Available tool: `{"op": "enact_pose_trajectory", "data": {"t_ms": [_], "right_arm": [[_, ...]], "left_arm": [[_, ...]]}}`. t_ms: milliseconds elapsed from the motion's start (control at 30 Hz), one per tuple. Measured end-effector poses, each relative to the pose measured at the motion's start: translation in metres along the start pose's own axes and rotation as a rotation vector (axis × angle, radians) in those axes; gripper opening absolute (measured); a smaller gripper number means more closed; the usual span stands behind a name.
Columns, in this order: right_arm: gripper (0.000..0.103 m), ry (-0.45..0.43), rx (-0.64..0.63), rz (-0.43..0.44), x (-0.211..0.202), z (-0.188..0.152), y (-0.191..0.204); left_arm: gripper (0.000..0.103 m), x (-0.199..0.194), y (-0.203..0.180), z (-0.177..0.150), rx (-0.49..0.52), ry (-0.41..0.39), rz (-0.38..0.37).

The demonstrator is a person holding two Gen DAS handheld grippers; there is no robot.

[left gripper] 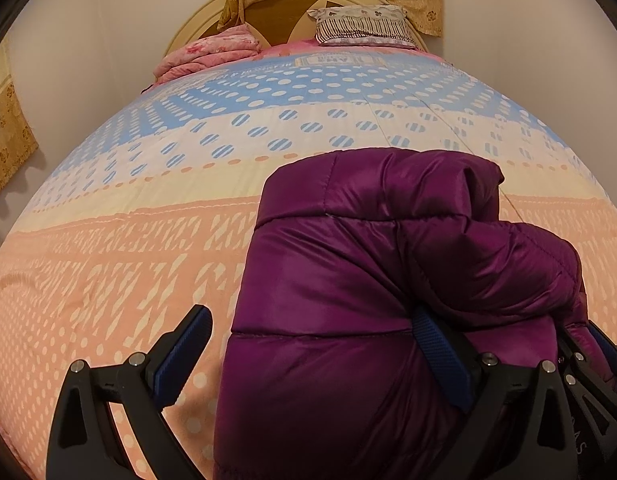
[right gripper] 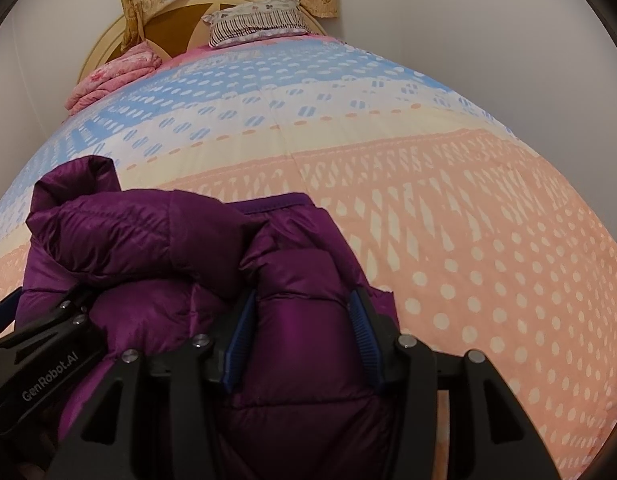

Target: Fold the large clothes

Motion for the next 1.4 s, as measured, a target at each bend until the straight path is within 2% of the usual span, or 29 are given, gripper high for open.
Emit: {"op": "enact_pose_trajectory", "data": {"t_ms": [733, 900, 1000, 1033, 1100, 1200, 1400], "right_arm": [[0.052, -0.002, 0.01, 0.009, 0.002, 0.001, -0.002], [0.052, 0.004, 0.014, 0.028, -0.001, 0.0, -0.003], [0.061, -0.002, 0.023, 0.079, -0.018, -0.001, -0.012], [0.069, -0.025, 0.064, 0.108, -0.027, -0.003, -0.019], [0.075, -0.06, 0.091, 0.09, -0.039, -0.014, -0.032], [0.077, -0.057, 0.093, 0.102, -0.033, -0.028, -0.034], [0.078, -0.063, 0.089, 0.103, -0.031, -0.029, -0.033]], "left_arm": [[0.101, -0.002, 0.0, 0.0, -0.016, 0.01, -0.032], [0.101, -0.02, -0.002, -0.004, -0.025, 0.04, -0.087], [0.101, -0.05, -0.004, -0.013, -0.042, 0.007, -0.17], [0.101, -0.056, -0.004, -0.019, -0.032, -0.001, -0.183], [0.101, -0.061, -0.004, -0.033, -0.017, -0.019, -0.18], [0.101, -0.058, -0.009, -0.043, 0.001, -0.043, -0.171], [0.102, -0.06, -0.011, -0.046, 0.006, -0.043, -0.178]]}}
Point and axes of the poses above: each gripper's, at about its wrist camera, not at the fingertips, and x roughly the way its jaws point, y to its left, z to its top, the point moved 9 cm from there along x, roughly the way its jaws point, and after that the axes turned 12 degrees about -z, right-handed, at the moved point
